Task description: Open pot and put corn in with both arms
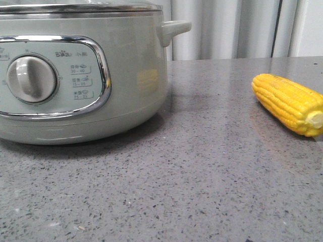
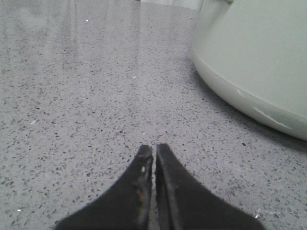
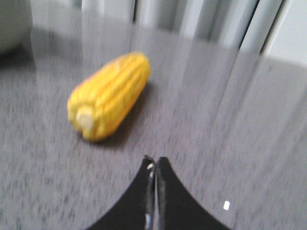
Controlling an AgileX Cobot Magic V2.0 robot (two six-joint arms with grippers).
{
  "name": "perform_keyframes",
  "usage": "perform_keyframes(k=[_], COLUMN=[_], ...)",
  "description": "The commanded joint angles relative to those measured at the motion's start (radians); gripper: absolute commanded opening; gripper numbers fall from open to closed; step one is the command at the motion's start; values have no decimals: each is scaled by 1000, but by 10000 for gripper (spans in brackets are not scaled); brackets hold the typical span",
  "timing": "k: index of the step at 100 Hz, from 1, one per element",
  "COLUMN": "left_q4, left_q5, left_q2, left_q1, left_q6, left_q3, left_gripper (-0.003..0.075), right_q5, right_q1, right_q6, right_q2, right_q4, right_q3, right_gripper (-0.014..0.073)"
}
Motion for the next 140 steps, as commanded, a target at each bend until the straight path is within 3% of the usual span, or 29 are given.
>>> perform_keyframes(k=[1,24,48,67,82,90,105,110,120,129,140], left_q4=[-16,-16,-16,-16,-1,0,-9,-63,-383,-568,-769], left_q5=[-29,-29,-29,-29,-31,-33,-84,-133,-230,-335,-380], left_q2=[5,5,5,5,5,5,5,5,5,5,5], left_q1=[1,1,1,1,1,1,1,1,1,1,1], left_q6=[-7,-7,-7,-7,-7,-5,-1,-1,-1,-1,-1], left_q3=[27,27,27,27,27,27,27,27,27,27,27], left_gripper=[-20,-20,-20,-20,-20,-20,-20,-20,-20,-20,-20], right_q5=[-197,-363,-669,-742,-732,-627,-406,-373,-348,-348,-361], right_q1=[-5,-5,-5,-5,-5,-6,-6,-6,-6,-6,-6], right_q6=[-1,-1,-1,-1,1,1,1,1,1,1,1], right_q2=[-16,-16,-16,-16,-16,-16,-16,-16,-16,-16,-16], right_q4=[5,5,5,5,5,35,290,364,411,424,544], right_q3=[18,18,18,18,18,18,16,16,16,16,12], right_gripper=[-64,-64,-64,-64,-64,-64,-64,-64,-64,-64,-64])
